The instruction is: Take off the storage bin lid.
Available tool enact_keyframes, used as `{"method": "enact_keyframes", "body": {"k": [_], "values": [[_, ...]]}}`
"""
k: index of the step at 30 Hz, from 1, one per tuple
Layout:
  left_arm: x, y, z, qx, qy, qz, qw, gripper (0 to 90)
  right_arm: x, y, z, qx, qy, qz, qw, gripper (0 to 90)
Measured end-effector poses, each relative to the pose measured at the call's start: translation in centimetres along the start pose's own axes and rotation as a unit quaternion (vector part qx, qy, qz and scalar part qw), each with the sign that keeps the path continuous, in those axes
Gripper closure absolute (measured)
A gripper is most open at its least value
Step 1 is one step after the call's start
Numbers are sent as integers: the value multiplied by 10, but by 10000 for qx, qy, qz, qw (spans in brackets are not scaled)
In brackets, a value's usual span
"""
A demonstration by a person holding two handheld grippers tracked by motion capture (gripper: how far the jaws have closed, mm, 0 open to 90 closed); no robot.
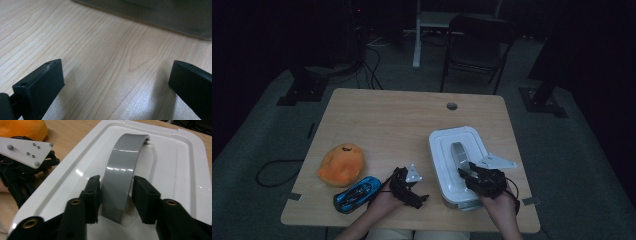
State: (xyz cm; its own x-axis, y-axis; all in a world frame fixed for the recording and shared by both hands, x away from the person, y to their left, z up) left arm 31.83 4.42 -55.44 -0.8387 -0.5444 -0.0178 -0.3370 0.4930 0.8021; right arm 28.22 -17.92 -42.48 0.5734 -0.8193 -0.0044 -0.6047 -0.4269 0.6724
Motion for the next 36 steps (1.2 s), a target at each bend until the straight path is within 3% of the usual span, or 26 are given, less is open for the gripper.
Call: {"method": "enact_keyframes", "body": {"k": [10,23,36], "values": [[0,0,0,-3,1,1,10000,5,1,3,-1,44,-113,-99,9999,672],[0,0,0,4,6,2,10000,5,6,14,-11,132,-16,-147,9998,686],[0,0,0,-1,4,9,10000,5,30,31,-31,443,-125,44,9989,687]]}}
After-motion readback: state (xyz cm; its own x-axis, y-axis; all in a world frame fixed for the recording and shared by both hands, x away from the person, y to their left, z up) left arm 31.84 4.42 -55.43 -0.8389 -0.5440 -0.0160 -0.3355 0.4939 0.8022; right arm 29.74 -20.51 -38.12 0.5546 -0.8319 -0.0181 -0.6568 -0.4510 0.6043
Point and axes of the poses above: each handheld gripper's, and its own axes: y roughly backward along the jaws, z roughly out of its underside, x roughly to its right, the point moved 4 cm from there along -y, roughly forward along the jaws, and after that the axes turned 6 degrees about -x, right-handed, at the moved point
